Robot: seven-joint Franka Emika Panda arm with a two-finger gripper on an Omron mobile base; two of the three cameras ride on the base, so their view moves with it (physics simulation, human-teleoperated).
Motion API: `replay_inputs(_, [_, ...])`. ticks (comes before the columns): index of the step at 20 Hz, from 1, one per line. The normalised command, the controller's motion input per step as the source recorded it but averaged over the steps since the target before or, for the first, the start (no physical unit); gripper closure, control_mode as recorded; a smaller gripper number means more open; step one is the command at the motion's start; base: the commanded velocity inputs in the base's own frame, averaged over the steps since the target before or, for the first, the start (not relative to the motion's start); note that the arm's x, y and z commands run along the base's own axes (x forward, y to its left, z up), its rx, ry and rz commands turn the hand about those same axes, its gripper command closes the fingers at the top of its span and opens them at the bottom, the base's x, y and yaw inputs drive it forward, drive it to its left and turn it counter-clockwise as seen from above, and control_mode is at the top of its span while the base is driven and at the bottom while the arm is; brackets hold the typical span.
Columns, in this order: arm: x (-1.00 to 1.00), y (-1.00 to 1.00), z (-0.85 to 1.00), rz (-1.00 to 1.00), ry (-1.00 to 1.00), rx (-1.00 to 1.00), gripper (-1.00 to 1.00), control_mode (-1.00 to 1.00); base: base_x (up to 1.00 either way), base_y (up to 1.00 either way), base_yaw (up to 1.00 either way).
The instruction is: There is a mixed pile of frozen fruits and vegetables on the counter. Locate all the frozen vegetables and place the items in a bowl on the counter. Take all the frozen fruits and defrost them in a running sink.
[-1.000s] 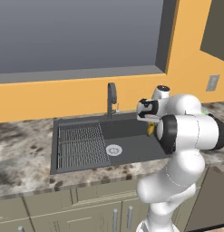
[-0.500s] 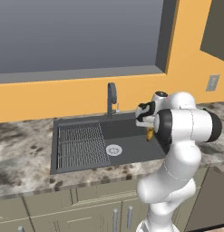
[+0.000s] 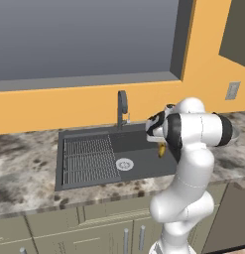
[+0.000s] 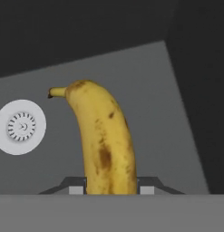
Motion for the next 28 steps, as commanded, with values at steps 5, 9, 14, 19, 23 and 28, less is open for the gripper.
replay_inputs(5, [0.12,0.00,-0.30,0.00,0.00,0.00,1.00,-1.00,0.00,0.00,0.00])
replay_inputs(9, [0.03,0.00,-0.34,0.00,0.00,0.00,1.00,-1.00,0.00,0.00,0.00])
replay_inputs(14, [0.03,0.00,-0.36,0.00,0.00,0.00,1.00,-1.00,0.00,0.00,0.00])
replay_inputs(19, [0.08,0.00,-0.31,0.00,0.00,0.00,1.00,-1.00,0.00,0.00,0.00])
replay_inputs(23, [0.13,0.00,-0.23,0.00,0.00,0.00,1.00,-1.00,0.00,0.00,0.00])
replay_inputs(28, [0.13,0.00,-0.17,0.00,0.00,0.00,1.00,-1.00,0.00,0.00,0.00])
